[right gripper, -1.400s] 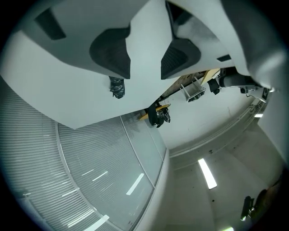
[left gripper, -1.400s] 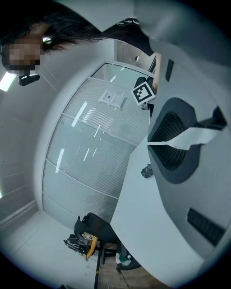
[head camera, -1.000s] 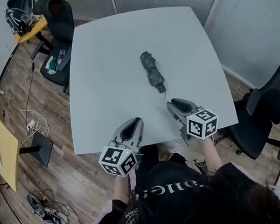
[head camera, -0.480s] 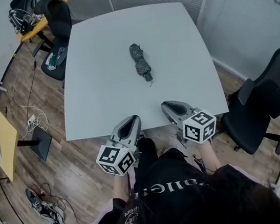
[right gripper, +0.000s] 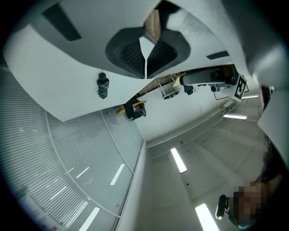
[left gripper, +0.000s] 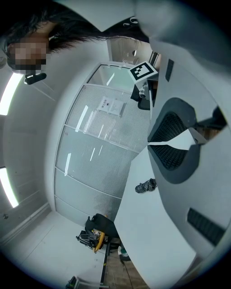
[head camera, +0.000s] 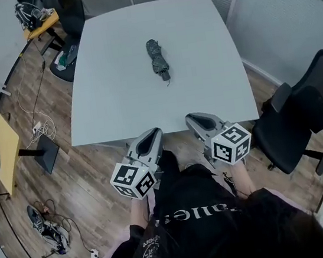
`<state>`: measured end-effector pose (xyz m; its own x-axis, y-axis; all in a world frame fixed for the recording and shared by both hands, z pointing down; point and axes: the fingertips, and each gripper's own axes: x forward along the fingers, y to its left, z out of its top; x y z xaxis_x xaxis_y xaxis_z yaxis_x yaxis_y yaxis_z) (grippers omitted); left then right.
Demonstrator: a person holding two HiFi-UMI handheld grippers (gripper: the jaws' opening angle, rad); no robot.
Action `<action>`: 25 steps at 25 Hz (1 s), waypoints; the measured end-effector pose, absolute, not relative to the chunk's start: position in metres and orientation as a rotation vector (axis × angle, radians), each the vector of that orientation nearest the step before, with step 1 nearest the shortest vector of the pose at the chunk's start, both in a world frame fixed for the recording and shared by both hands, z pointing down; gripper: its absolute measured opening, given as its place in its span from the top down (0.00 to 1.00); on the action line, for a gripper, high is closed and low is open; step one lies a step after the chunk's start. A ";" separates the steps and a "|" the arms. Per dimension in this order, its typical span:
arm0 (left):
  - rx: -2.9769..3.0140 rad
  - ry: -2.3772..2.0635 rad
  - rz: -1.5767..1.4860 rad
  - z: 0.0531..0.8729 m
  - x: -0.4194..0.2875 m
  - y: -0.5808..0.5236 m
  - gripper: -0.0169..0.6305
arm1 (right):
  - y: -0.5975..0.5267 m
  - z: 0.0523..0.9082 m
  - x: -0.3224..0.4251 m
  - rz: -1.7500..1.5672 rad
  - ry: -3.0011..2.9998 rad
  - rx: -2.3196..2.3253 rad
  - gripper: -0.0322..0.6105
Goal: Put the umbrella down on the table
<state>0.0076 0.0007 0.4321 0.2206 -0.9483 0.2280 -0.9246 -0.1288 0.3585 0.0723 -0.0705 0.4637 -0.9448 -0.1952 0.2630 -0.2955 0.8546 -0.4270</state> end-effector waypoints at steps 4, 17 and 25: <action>2.093 -1.728 -0.071 0.428 0.017 0.005 0.93 | -0.061 0.461 0.082 0.674 -2.824 0.373 0.91; 2.122 -1.700 -0.050 0.424 0.039 0.011 0.93 | -0.049 0.453 0.098 0.639 -2.838 0.362 0.91; 2.133 -1.691 -0.050 0.423 0.045 0.011 0.93 | -0.048 0.451 0.103 0.621 -2.836 0.363 0.91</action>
<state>0.0445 0.0113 0.4229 0.2612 -0.9386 0.2252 -0.9237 -0.1753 0.3406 0.1029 -0.0475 0.4508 -0.9463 -0.1922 0.2600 -0.2833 0.8803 -0.3804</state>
